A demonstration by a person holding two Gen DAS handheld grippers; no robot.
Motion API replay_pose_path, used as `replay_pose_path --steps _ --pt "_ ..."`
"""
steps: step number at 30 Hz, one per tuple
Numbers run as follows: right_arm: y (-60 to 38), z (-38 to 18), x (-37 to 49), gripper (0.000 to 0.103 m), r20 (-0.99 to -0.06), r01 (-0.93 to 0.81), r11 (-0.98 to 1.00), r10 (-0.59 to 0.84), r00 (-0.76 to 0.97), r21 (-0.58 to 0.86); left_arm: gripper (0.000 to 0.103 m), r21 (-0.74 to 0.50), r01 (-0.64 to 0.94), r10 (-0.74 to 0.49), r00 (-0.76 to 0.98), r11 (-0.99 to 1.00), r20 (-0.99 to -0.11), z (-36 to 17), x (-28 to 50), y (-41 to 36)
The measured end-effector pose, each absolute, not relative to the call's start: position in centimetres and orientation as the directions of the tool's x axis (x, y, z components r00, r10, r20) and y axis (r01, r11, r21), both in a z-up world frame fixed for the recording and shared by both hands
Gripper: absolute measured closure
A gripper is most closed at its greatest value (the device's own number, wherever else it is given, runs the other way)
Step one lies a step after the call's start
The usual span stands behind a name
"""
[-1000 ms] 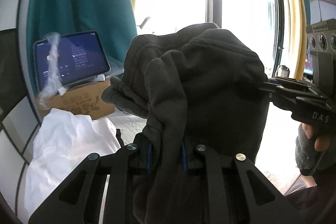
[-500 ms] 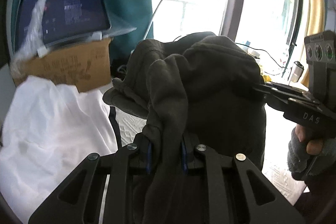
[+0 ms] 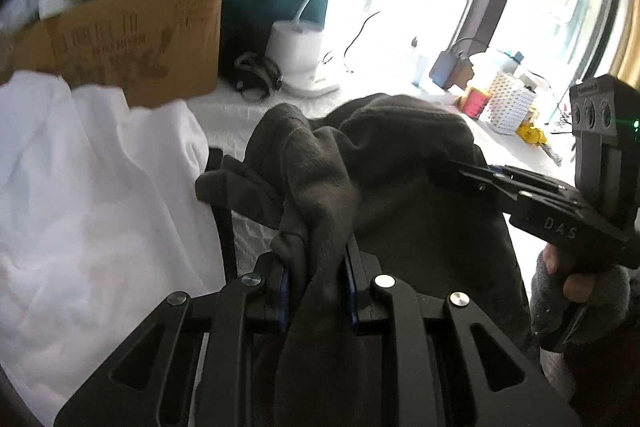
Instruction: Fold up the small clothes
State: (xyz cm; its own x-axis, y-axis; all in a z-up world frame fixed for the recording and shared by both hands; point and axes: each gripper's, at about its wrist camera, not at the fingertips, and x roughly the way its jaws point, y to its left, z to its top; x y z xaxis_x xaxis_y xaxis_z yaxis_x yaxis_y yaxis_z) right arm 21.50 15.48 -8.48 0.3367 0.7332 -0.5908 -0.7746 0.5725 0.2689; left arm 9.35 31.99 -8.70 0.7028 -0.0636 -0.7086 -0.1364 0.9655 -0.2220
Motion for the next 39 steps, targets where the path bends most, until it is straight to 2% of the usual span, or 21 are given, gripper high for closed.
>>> replay_pose_path --steps 3,5,6,12,16,30,33,36,39 --pt "15.5 -9.8 22.8 0.089 -0.631 -0.734 0.615 0.698 0.337 0.288 0.080 -0.251 -0.170 -0.075 0.672 0.953 -0.737 -9.5 10.0 32.9" --pt "15.6 -10.9 23.6 0.072 -0.661 -0.718 0.628 0.679 0.318 0.300 0.080 -0.271 -0.184 -0.086 0.658 0.945 -0.748 -9.8 10.4 33.4" --pt "15.6 -11.4 24.2 0.071 -0.676 -0.703 0.632 0.675 0.295 0.325 0.079 -0.277 -0.192 -0.089 0.652 0.942 -0.753 -10.0 10.6 33.6" --pt "14.3 -11.6 25.6 0.069 -0.654 -0.667 0.633 0.703 0.281 0.393 0.068 -0.311 -0.237 -0.094 0.638 0.921 -0.764 -10.1 10.7 34.4" --pt "13.9 -11.9 26.6 0.069 -0.669 -0.618 0.676 0.677 0.305 0.402 0.068 -0.310 -0.239 -0.093 0.637 0.920 -0.766 -9.9 11.6 34.6" --pt "14.0 -12.0 26.9 0.069 -0.670 -0.611 0.682 0.674 0.312 0.401 0.067 -0.301 -0.290 -0.042 0.653 0.908 -0.756 -10.0 14.1 36.8" --pt "13.8 -12.0 26.9 0.069 -0.664 -0.606 0.679 0.681 0.309 0.415 0.067 -0.283 -0.306 -0.016 0.652 0.909 -0.758 -9.9 14.2 36.8" --pt "13.5 -12.0 26.9 0.069 -0.661 -0.600 0.682 0.681 0.314 0.418 0.067 -0.196 -0.336 0.077 0.651 0.921 -0.755 -9.2 13.6 35.7" --pt "13.0 -11.9 26.7 0.069 -0.662 -0.583 0.703 0.667 0.341 0.408 0.067 -0.164 -0.367 0.130 0.656 0.916 -0.744 -8.2 12.9 35.4"
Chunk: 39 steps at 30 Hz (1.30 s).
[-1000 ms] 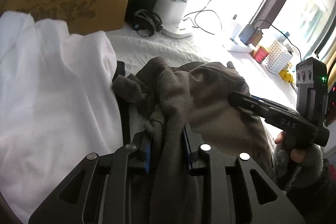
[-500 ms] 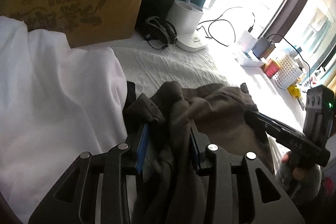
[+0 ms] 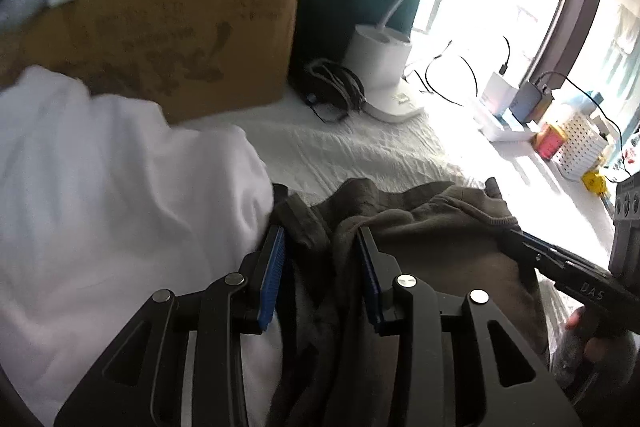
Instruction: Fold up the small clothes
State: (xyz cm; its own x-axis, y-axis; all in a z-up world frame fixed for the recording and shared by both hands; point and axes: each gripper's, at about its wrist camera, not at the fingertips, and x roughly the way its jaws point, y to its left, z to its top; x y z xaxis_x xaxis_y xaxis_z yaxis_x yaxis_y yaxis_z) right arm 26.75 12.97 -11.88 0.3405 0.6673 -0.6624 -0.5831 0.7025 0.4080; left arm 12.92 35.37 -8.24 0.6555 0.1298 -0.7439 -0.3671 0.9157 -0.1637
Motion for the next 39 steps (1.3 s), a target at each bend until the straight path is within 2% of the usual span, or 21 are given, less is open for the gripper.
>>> replay_pose_path --steps 5,18,28,39 --pt "11.6 -11.6 26.6 0.059 -0.648 -0.539 0.739 0.648 0.401 0.405 0.067 -0.171 -0.396 0.149 0.657 0.902 -0.739 -6.7 10.8 35.4" --pt "8.5 -11.0 23.4 0.058 -0.631 -0.553 0.736 0.652 0.420 0.392 0.067 -0.179 -0.363 0.099 0.630 0.915 -0.770 -6.6 5.8 31.4" --pt "8.4 -11.6 20.0 0.058 -0.635 -0.612 0.632 0.728 0.258 0.476 0.066 -0.158 -0.358 0.099 0.603 0.920 -0.791 -8.5 3.0 30.9" --pt "7.5 -11.9 17.0 0.059 -0.658 -0.661 0.606 0.720 0.221 0.442 0.066 -0.091 -0.349 0.154 0.614 0.933 -0.774 -9.1 0.8 29.5"
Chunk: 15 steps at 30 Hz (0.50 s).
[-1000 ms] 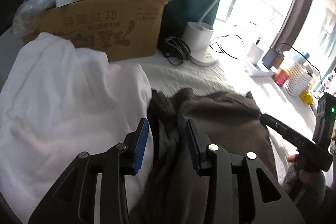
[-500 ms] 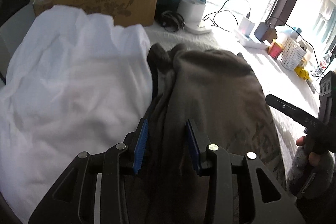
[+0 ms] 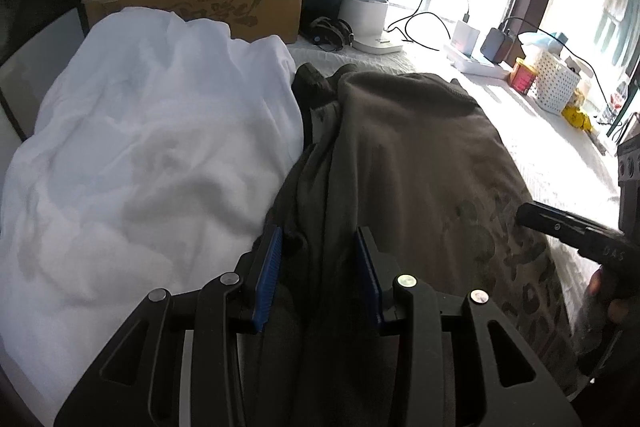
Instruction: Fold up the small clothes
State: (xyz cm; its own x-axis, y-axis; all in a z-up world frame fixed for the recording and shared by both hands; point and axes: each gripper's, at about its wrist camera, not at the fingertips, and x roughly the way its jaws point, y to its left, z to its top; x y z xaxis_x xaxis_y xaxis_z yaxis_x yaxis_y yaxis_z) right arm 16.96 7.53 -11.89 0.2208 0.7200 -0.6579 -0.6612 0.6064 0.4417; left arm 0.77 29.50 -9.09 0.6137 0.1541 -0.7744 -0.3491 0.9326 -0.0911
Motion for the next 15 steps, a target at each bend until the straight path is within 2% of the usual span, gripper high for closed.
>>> replay_pose_path --steps 4,10,15 --pt "7.0 -12.0 15.7 0.059 -0.661 -0.691 0.583 0.723 0.202 0.427 0.066 -0.056 -0.348 0.192 0.637 0.936 -0.747 -9.6 -0.3 28.4" --pt "5.9 -12.1 14.3 0.059 -0.661 -0.719 0.541 0.735 0.152 0.436 0.066 -0.025 -0.371 0.227 0.620 0.928 -0.751 -9.6 -1.4 26.9" --pt "4.1 -12.0 13.7 0.059 -0.654 -0.728 0.520 0.745 0.132 0.447 0.066 0.090 -0.413 0.333 0.568 0.906 -0.753 -9.5 -2.5 25.3"
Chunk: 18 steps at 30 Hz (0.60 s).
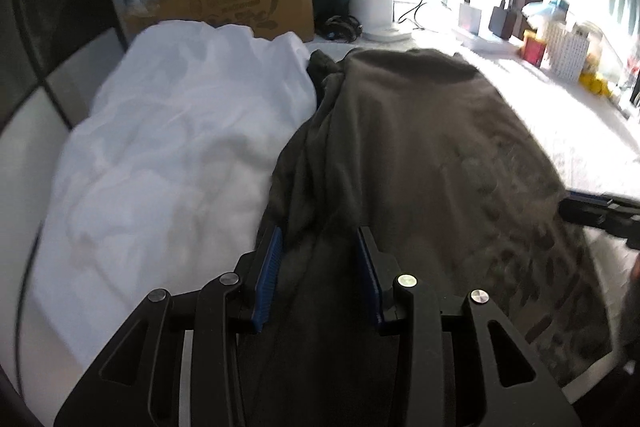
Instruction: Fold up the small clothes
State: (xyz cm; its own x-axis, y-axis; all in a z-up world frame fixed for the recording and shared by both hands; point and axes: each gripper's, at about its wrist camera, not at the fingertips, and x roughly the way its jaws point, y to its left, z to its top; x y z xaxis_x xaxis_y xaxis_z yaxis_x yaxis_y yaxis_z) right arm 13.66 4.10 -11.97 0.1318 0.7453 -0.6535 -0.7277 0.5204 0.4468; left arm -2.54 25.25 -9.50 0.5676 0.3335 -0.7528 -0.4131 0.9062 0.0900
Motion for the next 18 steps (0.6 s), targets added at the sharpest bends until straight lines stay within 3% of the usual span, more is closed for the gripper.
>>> replay_pose_path --steps 10,11,13,18 --pt "-0.5 -11.4 12.2 0.059 -0.669 -0.741 0.550 0.720 0.185 0.387 0.065 0.046 -0.468 0.367 0.623 0.883 -0.691 -8.7 -5.2 20.6" --pt "-1.0 -11.3 12.2 0.059 -0.673 -0.738 0.559 0.713 0.196 0.377 0.062 0.036 -0.463 0.357 0.630 0.886 -0.690 -8.7 -5.4 20.0" --pt "-2.0 -11.1 12.3 0.059 -0.674 -0.732 0.576 0.705 0.221 0.363 0.046 0.033 -0.439 0.340 0.643 0.898 -0.687 -8.5 -5.3 19.0" --pt "-5.2 -10.5 12.5 0.059 -0.674 -0.714 0.620 0.682 0.285 0.325 0.046 0.034 -0.385 0.311 0.686 0.922 -0.658 -7.7 -4.5 16.4"
